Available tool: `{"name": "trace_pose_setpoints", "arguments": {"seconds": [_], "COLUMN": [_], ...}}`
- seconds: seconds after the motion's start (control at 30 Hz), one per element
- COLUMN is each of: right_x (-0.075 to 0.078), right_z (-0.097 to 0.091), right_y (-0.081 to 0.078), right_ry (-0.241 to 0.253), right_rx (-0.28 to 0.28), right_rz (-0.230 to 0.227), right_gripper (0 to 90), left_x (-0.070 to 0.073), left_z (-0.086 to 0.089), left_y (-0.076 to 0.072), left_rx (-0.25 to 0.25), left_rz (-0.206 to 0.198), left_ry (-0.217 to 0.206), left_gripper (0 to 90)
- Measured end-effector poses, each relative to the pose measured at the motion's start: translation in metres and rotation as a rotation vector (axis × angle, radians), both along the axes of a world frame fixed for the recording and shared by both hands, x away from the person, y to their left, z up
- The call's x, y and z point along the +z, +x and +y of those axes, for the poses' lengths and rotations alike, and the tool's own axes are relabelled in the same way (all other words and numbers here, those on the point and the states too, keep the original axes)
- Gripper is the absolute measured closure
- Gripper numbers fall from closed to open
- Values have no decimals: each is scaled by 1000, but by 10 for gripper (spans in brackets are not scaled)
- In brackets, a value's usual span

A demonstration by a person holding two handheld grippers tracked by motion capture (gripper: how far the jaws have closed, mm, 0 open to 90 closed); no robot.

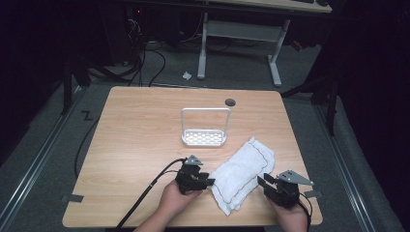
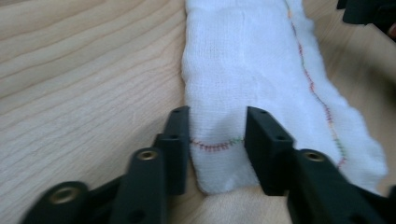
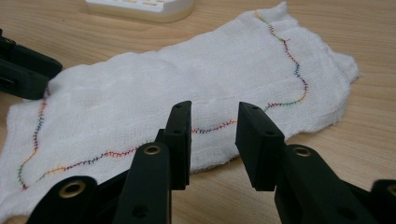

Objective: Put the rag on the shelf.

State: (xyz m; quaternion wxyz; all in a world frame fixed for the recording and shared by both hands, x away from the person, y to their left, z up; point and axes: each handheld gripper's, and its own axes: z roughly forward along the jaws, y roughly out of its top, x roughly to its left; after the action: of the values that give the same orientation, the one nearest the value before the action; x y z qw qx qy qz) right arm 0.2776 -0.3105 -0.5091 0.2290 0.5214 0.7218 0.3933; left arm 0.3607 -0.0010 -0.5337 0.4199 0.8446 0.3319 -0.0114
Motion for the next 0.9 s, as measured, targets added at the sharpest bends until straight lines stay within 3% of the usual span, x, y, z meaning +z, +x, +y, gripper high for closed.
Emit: {"name": "trace_pose_setpoints", "arguments": {"seconds": [0.2, 0.27, 0.43, 0.6, 0.73, 0.8, 0.9], "right_x": [0, -1, -3, -7, -10, -10, -9], "right_z": [2, 5, 9, 17, 24, 25, 24], "right_y": [0, 1, 1, 3, 10, 14, 33], "right_ry": [-12, -21, -30, -39, -26, -20, 2], "right_rx": [7, 16, 29, 44, 55, 46, -1], "right_rz": [3, 9, 20, 45, 57, 64, 88], "right_gripper": [763, 776, 779, 757, 691, 675, 650], "left_x": [3, 4, 5, 4, 6, 7, 7], "left_z": [9, 21, 52, 76, 88, 91, 98], "left_y": [-13, -28, -57, -85, -86, -83, -78], "left_rx": [-25, -39, -52, -43, 4, 20, 53], "left_rz": [-24, -36, -16, 15, -37, -42, -63], "left_ry": [41, 54, 66, 31, -26, -35, -54], "left_gripper": [852, 853, 851, 802, 671, 629, 589]}}
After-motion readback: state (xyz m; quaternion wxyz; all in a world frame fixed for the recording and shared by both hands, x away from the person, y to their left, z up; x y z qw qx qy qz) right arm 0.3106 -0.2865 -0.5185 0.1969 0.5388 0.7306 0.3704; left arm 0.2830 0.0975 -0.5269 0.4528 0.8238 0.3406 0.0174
